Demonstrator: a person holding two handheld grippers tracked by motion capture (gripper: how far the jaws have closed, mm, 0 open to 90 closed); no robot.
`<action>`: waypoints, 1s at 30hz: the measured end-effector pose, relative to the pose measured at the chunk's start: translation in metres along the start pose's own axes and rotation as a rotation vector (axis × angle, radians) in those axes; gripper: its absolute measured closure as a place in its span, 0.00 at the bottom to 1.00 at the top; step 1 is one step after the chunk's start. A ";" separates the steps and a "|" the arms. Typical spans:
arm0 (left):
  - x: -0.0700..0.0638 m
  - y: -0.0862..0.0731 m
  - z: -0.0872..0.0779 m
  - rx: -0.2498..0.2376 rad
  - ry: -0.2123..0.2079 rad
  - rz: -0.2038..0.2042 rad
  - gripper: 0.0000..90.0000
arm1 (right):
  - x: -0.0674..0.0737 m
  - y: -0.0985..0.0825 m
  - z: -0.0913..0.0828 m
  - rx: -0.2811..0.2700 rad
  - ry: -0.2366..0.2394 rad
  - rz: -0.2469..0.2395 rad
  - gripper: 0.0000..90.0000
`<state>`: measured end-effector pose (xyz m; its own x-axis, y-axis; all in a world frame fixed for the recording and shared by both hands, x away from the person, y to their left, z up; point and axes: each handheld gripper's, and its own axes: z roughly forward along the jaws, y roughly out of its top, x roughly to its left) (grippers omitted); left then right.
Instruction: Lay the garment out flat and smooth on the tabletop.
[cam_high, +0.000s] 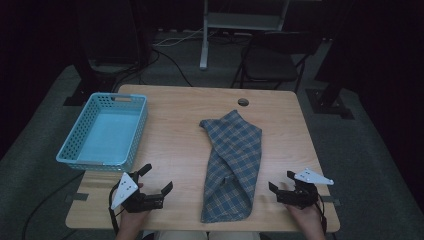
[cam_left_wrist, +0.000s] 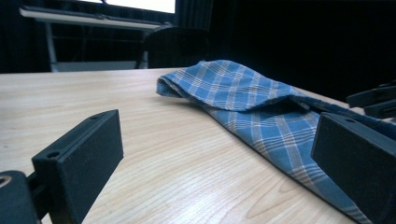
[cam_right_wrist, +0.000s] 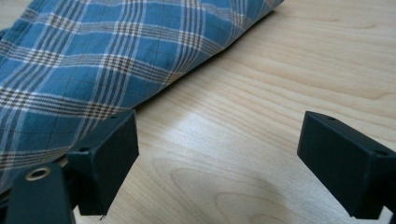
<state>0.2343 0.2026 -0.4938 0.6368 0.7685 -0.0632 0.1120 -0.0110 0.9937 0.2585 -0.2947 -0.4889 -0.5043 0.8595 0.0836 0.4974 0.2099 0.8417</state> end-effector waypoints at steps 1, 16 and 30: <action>-0.001 0.000 0.000 -0.001 0.002 0.006 0.03 | 0.000 0.000 0.001 0.010 -0.005 -0.001 0.12; -0.001 0.000 0.000 -0.001 -0.007 0.002 0.03 | -0.004 0.001 0.000 0.042 -0.019 0.014 0.12; -0.001 0.000 -0.001 -0.005 -0.001 0.004 0.03 | 0.005 0.005 0.001 0.041 0.018 0.033 0.12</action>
<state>0.2327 0.2022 -0.4940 0.6381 0.7677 -0.0593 0.1055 -0.0109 0.9944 0.2592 -0.2890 -0.4849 -0.4998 0.8577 0.1207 0.5420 0.2010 0.8160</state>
